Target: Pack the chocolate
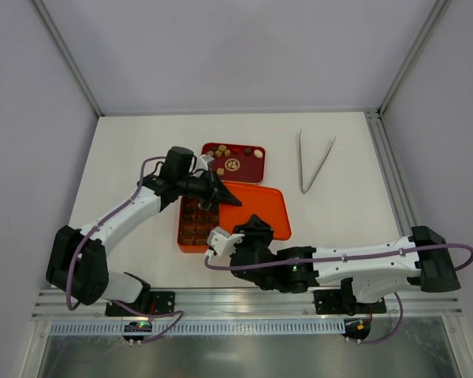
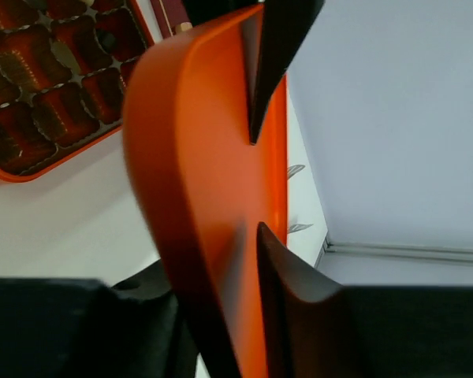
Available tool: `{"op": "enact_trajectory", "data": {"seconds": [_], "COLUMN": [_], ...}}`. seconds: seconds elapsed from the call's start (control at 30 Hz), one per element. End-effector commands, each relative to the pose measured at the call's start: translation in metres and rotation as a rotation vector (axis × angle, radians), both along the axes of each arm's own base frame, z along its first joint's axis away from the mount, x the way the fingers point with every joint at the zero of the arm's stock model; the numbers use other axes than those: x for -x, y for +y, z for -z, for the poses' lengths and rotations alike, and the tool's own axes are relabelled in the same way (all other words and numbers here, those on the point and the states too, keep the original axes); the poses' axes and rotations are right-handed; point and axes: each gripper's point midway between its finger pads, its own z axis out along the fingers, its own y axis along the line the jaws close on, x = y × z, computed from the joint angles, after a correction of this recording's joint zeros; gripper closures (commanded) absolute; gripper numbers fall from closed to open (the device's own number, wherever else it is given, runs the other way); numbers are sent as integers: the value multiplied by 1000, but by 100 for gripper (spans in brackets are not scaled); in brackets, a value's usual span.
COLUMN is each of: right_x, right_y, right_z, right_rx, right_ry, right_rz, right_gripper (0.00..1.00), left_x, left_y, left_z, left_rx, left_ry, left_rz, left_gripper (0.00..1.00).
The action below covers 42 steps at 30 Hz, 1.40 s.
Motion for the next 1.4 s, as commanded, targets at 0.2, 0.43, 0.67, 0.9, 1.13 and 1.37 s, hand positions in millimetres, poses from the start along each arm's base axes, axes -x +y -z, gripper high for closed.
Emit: {"op": "enact_trajectory", "data": {"seconds": [0.2, 0.43, 0.67, 0.9, 1.13, 1.37], "right_x": [-7, -3, 7, -11, -54, -81], "right_y": [4, 5, 3, 17, 40, 75], "right_z": [-31, -50, -38, -58, -80, -60], "right_rx": [-70, -142, -291, -724, -1215, -1510], "right_ry": [-40, 17, 256, 690, 1185, 1411], "right_rz": [49, 47, 31, -56, -148, -168], "right_gripper": [96, 96, 96, 96, 96, 96], "left_x": [8, -32, -90, -95, -63, -57], "left_y": [1, 33, 133, 218, 221, 216], "left_z": [-26, -41, -44, -20, 29, 28], "left_rx": [58, -13, -251, -710, -703, -687], "left_ry": [-102, -272, -362, -450, -406, -452], "left_rz": [71, -59, -368, -574, -591, -535], "left_gripper": [42, 19, 20, 37, 50, 26]}}
